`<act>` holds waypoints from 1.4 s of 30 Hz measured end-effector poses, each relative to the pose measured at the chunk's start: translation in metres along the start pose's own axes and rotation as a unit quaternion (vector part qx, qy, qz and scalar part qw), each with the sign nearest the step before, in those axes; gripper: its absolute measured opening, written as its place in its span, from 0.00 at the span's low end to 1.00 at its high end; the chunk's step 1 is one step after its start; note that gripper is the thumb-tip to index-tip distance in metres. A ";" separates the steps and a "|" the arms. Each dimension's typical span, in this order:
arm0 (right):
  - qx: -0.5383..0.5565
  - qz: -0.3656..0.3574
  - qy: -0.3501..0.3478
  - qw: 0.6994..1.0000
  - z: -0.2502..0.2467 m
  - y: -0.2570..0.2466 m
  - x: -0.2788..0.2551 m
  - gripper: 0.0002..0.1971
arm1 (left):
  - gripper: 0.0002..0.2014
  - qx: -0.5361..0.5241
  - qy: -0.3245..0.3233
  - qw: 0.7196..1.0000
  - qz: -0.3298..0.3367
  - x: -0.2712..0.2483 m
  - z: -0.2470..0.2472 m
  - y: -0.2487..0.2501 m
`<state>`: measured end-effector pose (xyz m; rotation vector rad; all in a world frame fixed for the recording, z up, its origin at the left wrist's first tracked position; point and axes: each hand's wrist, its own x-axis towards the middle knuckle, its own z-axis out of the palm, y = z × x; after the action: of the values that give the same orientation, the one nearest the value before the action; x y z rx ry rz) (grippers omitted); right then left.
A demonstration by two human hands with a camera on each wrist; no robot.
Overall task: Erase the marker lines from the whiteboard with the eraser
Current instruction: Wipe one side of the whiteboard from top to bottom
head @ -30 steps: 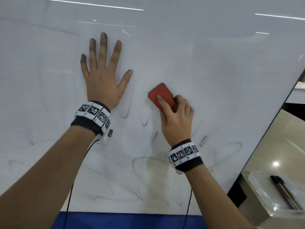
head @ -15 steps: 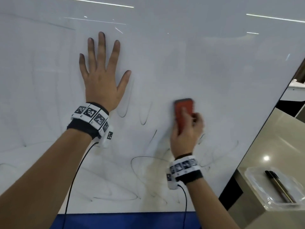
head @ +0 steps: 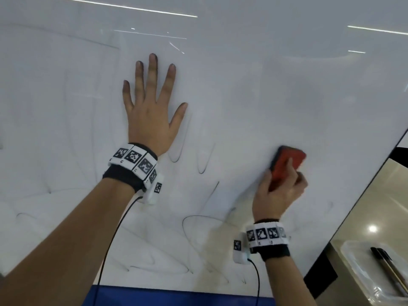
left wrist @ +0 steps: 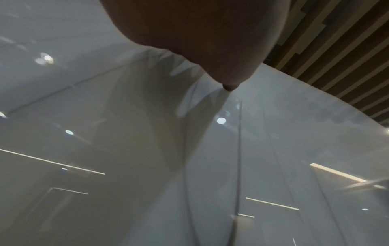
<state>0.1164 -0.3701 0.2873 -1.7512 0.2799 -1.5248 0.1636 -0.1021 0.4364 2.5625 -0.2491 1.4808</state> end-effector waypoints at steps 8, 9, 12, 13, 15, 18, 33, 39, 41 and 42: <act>-0.093 -0.360 -0.154 0.915 0.037 -0.075 0.008 0.22 | 0.32 0.030 -0.052 0.995 0.075 0.004 -0.030 -0.035; -0.087 -0.347 -0.127 0.925 0.039 -0.091 0.032 0.22 | 0.31 0.018 -0.054 0.995 0.087 0.004 -0.036 -0.043; -0.065 -0.291 -0.046 0.953 0.046 -0.140 0.100 0.25 | 0.28 -0.041 -0.030 0.995 0.083 0.001 -0.046 -0.058; -0.061 -0.270 -0.031 0.960 0.049 -0.152 0.111 0.26 | 0.27 -0.051 -0.017 0.997 0.063 -0.001 -0.048 -0.063; -0.068 -0.252 -0.008 0.965 0.056 -0.160 0.109 0.26 | 0.28 -0.059 0.010 0.998 0.012 -0.004 -0.050 -0.075; -0.104 -0.322 -0.050 0.940 0.059 -0.126 0.044 0.24 | 0.30 -0.054 0.035 0.997 -0.038 -0.009 -0.049 -0.092; -0.070 -0.299 -0.059 0.950 0.050 -0.136 0.093 0.24 | 0.39 -0.027 -0.012 0.997 -0.070 -0.024 -0.022 -0.102; -0.109 -0.444 -0.172 0.873 0.067 -0.084 -0.019 0.25 | 0.38 -0.015 -0.009 0.997 -0.069 -0.025 -0.022 -0.103; -0.128 -0.547 -0.254 0.787 0.059 -0.056 -0.048 0.27 | 0.39 -0.006 -0.017 0.998 -0.061 -0.024 -0.023 -0.105; -0.124 -0.574 -0.273 0.762 0.057 -0.053 -0.046 0.27 | 0.39 0.001 -0.019 0.998 -0.057 -0.025 -0.024 -0.107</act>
<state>0.1395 -0.2830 0.2907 -2.6947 -1.1567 -1.6137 0.1561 0.0091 0.4195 2.5610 -0.1044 1.3939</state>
